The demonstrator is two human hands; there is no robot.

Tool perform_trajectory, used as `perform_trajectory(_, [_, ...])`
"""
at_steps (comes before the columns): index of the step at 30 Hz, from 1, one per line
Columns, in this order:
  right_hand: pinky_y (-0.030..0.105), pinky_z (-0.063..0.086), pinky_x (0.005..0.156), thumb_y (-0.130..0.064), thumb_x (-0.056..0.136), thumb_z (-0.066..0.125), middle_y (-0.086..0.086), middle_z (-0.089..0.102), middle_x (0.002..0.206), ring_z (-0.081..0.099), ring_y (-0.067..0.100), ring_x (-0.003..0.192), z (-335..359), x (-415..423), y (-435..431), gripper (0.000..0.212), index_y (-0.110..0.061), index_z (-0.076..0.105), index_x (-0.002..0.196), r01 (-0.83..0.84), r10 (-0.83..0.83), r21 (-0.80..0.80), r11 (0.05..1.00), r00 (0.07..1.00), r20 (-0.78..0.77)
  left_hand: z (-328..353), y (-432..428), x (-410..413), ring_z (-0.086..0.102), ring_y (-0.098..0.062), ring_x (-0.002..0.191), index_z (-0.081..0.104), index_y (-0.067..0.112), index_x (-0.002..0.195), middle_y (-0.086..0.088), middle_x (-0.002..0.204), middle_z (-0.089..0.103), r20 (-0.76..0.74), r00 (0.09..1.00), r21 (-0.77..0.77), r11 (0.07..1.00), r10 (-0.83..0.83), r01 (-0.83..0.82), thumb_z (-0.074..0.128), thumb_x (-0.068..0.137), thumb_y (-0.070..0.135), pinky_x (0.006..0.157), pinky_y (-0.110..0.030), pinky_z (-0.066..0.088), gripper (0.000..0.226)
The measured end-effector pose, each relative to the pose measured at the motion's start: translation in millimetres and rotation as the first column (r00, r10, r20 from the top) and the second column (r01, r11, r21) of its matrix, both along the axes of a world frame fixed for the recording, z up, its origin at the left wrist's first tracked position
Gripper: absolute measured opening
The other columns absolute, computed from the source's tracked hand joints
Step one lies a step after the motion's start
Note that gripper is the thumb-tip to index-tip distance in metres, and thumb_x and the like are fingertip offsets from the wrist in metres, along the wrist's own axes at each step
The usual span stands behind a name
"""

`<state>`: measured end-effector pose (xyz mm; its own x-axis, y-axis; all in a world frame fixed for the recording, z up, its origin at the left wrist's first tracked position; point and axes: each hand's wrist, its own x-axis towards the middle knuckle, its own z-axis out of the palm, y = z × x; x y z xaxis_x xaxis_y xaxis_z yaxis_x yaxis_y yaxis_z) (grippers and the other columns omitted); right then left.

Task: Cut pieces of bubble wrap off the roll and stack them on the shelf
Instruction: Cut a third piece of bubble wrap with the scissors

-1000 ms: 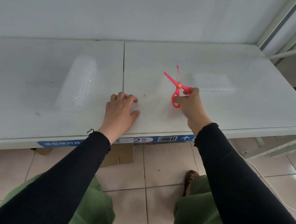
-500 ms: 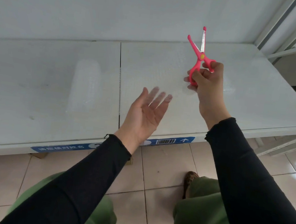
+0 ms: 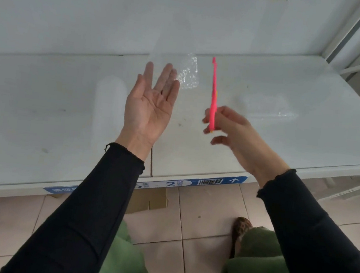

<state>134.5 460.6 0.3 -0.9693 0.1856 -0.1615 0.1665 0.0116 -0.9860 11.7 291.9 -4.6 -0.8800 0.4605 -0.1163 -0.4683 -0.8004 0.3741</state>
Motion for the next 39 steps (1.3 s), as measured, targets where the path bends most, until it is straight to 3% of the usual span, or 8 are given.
perform_trajectory(4, [0.038,0.051,0.079,-0.046,0.090,0.060,0.008,0.071,0.103,0.064,0.021,0.091,-4,13,-33,0.051,0.001,0.065,0.106,-0.253,0.259,-0.081,0.964,0.963,0.079,1,2,-2,0.042,-0.032,0.146,0.031,0.031,0.158,-0.022,0.154,0.046,-0.060,0.998,0.023,1.000,-0.019,0.021,0.033,0.110,0.038,0.121,-0.045,0.033,0.049])
perform_trajectory(9, [0.042,0.051,0.083,-0.045,0.092,0.052,0.013,0.071,0.100,0.064,0.026,0.088,-2,14,-49,0.035,-0.012,0.065,0.092,-0.335,0.351,-0.170,0.927,0.933,0.075,0,8,3,0.039,-0.031,0.148,0.031,0.038,0.157,-0.022,0.156,0.043,-0.142,0.986,-0.031,0.996,-0.091,0.087,0.031,0.109,0.046,0.124,-0.045,0.027,0.049])
perform_trajectory(17, [0.037,0.056,0.079,-0.051,0.095,0.045,0.020,0.067,0.095,0.063,0.029,0.083,2,5,-55,0.047,-0.008,0.061,0.089,-0.278,0.309,-0.325,0.904,0.950,0.048,3,10,10,0.043,-0.037,0.145,0.037,0.038,0.155,-0.020,0.158,0.041,-0.133,0.985,-0.113,0.989,-0.112,0.097,0.036,0.107,0.048,0.122,-0.047,0.031,0.049])
perform_trajectory(29, [0.032,0.052,0.070,-0.052,0.099,0.045,0.012,0.061,0.080,0.054,0.022,0.069,7,-6,-65,0.047,-0.012,0.060,0.081,-0.238,0.270,-0.331,0.913,0.962,0.052,1,11,19,0.054,-0.038,0.136,0.029,0.048,0.155,-0.020,0.156,0.044,-0.290,0.955,-0.314,0.949,-0.065,-0.030,0.034,0.109,0.045,0.119,-0.048,0.035,0.047])
perform_trajectory(39, [0.030,0.047,0.064,-0.047,0.102,0.044,0.009,0.057,0.074,0.049,0.020,0.062,0,-6,-74,0.044,-0.012,0.057,0.079,-0.127,0.168,-0.369,0.921,0.982,0.083,1,10,20,0.052,-0.038,0.138,0.040,0.047,0.149,-0.024,0.152,0.048,-0.259,0.965,-0.291,0.956,-0.039,-0.040,0.032,0.109,0.048,0.122,-0.049,0.031,0.041])
